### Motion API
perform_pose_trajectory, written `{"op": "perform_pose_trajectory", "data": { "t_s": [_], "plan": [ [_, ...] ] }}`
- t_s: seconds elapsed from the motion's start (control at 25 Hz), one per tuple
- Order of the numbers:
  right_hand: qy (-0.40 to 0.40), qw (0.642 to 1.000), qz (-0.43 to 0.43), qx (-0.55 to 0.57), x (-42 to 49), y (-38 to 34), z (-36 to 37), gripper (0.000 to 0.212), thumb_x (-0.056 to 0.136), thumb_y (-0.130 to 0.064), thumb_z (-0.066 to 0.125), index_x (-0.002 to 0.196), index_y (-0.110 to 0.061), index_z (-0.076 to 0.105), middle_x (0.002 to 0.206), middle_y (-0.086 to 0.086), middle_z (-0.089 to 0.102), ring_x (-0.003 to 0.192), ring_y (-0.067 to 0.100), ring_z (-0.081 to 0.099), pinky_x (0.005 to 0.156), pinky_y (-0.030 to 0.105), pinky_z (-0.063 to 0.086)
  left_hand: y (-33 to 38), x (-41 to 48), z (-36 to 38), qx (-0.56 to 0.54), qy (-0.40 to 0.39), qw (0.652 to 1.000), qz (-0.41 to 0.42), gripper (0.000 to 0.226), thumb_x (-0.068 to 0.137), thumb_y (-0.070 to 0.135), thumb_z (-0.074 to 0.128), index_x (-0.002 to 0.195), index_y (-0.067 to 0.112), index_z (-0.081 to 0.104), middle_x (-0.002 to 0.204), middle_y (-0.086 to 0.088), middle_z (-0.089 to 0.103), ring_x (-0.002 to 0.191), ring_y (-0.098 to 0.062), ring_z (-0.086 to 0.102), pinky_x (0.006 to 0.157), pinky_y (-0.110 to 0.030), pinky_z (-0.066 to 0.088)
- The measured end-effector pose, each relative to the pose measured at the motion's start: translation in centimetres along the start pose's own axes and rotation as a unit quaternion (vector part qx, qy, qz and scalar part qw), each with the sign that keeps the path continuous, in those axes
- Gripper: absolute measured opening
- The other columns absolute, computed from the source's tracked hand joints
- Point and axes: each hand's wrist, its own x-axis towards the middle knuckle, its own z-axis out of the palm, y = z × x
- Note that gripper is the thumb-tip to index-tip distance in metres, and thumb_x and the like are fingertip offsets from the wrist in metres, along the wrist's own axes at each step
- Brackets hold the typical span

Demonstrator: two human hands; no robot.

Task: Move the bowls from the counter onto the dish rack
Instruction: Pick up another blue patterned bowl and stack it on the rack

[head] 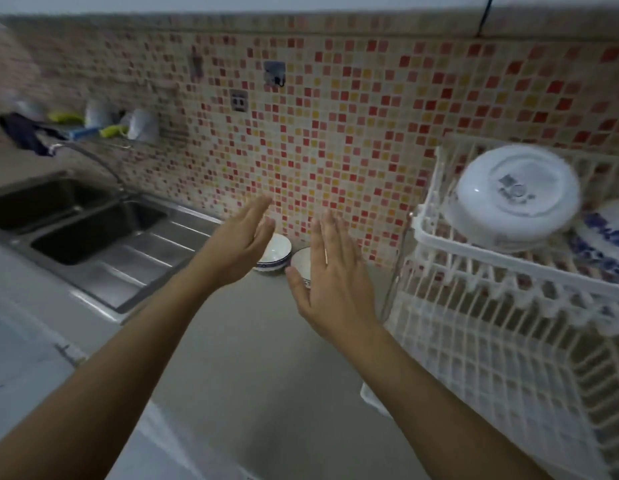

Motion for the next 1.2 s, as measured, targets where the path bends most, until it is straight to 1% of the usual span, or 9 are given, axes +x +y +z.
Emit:
{"op": "perform_pose_trajectory", "data": {
  "t_s": [0.12, 0.16, 0.28, 0.36, 0.44, 0.6, 0.92, 1.08, 1.2],
  "plan": [
    [-0.097, 0.993, 0.075, -0.005, 2.0, 0.1, 7.8, 0.066, 0.088, -0.043, 0.042, 0.137, 0.003, 0.04, 0.144, 0.023, 0.042, 0.133, 0.038, 0.043, 0.105, 0.05, 0.04, -6.5, 1.6, 3.1, -0.009, -0.05, 0.997, -0.057, 0.051, 0.101, 0.033, 0.031, 0.148, 0.014, 0.026, 0.155, -0.009, 0.031, 0.141, -0.026, 0.03, 0.113, -0.034, 0.024],
    [-0.122, 0.987, 0.106, -0.004, 2.7, 0.7, 9.9, 0.066, 0.089, -0.041, 0.045, 0.138, 0.004, 0.038, 0.146, 0.025, 0.039, 0.134, 0.04, 0.04, 0.105, 0.051, 0.041, -8.1, 2.3, 4.3, -0.016, -0.063, 0.995, -0.075, 0.051, 0.101, 0.031, 0.032, 0.147, 0.011, 0.029, 0.153, -0.01, 0.033, 0.14, -0.027, 0.033, 0.112, -0.034, 0.026],
    [-0.2, 0.966, 0.165, -0.007, 5.4, 1.8, 16.2, 0.071, 0.096, -0.042, 0.039, 0.147, 0.0, 0.014, 0.157, 0.021, 0.011, 0.144, 0.035, 0.018, 0.115, 0.046, 0.021, -13.3, 5.6, 8.0, -0.036, -0.103, 0.986, -0.128, 0.05, 0.1, 0.028, 0.035, 0.144, 0.004, 0.033, 0.15, -0.017, 0.038, 0.135, -0.033, 0.038, 0.11, -0.037, 0.03],
    [-0.211, 0.961, 0.177, -0.007, 7.3, 1.4, 19.8, 0.07, 0.097, -0.045, 0.034, 0.148, -0.003, 0.011, 0.158, 0.018, 0.009, 0.144, 0.032, 0.017, 0.116, 0.041, 0.019, -16.5, 7.7, 10.2, -0.043, -0.129, 0.977, -0.163, 0.052, 0.1, 0.028, 0.035, 0.145, 0.002, 0.029, 0.152, -0.019, 0.033, 0.137, -0.034, 0.036, 0.111, -0.039, 0.028],
    [-0.213, 0.961, 0.178, 0.0, 9.5, 0.9, 23.3, 0.069, 0.097, -0.046, 0.034, 0.148, -0.003, 0.014, 0.157, 0.016, 0.015, 0.143, 0.031, 0.02, 0.116, 0.04, 0.019, -19.1, 9.6, 11.9, -0.047, -0.142, 0.968, -0.2, 0.054, 0.1, 0.027, 0.034, 0.146, 0.0, 0.024, 0.154, -0.019, 0.028, 0.14, -0.034, 0.031, 0.113, -0.039, 0.026],
    [-0.212, 0.958, 0.193, -0.012, 14.2, 1.6, 29.3, 0.069, 0.095, -0.048, 0.037, 0.145, -0.003, 0.022, 0.152, 0.017, 0.029, 0.139, 0.032, 0.03, 0.115, 0.039, 0.027, -22.9, 12.9, 14.8, -0.063, -0.136, 0.964, -0.22, 0.051, 0.101, 0.026, 0.032, 0.143, -0.003, 0.027, 0.15, -0.021, 0.032, 0.136, -0.035, 0.035, 0.11, -0.038, 0.029],
    [-0.299, 0.928, 0.201, -0.094, 18.3, 4.5, 36.0, 0.071, 0.097, -0.051, 0.027, 0.147, -0.001, 0.015, 0.155, 0.018, 0.023, 0.146, 0.032, 0.014, 0.119, 0.039, 0.011, -26.0, 16.0, 19.5, -0.169, -0.123, 0.931, -0.299, 0.045, 0.1, 0.027, 0.034, 0.136, 0.001, 0.034, 0.137, -0.024, 0.049, 0.123, -0.04, 0.049, 0.1, -0.042, 0.04],
    [-0.305, 0.924, 0.212, -0.095, 19.4, 4.6, 37.5, 0.067, 0.096, -0.048, 0.032, 0.142, 0.002, 0.027, 0.148, 0.02, 0.035, 0.139, 0.034, 0.027, 0.117, 0.04, 0.017, -26.8, 16.7, 21.0, -0.238, -0.095, 0.903, -0.345, 0.042, 0.097, 0.018, 0.039, 0.137, 0.005, 0.038, 0.135, -0.02, 0.052, 0.12, -0.038, 0.052, 0.101, -0.044, 0.046],
    [-0.286, 0.933, 0.19, -0.11, 19.5, 4.5, 37.4, 0.054, 0.096, -0.039, 0.039, 0.133, 0.001, 0.038, 0.137, 0.018, 0.046, 0.128, 0.032, 0.039, 0.111, 0.038, 0.027, -27.0, 16.7, 21.2, -0.31, -0.055, 0.867, -0.386, 0.044, 0.088, 0.0, 0.042, 0.132, 0.006, 0.046, 0.13, -0.019, 0.053, 0.115, -0.038, 0.054, 0.09, -0.051, 0.053]
  ]
}}
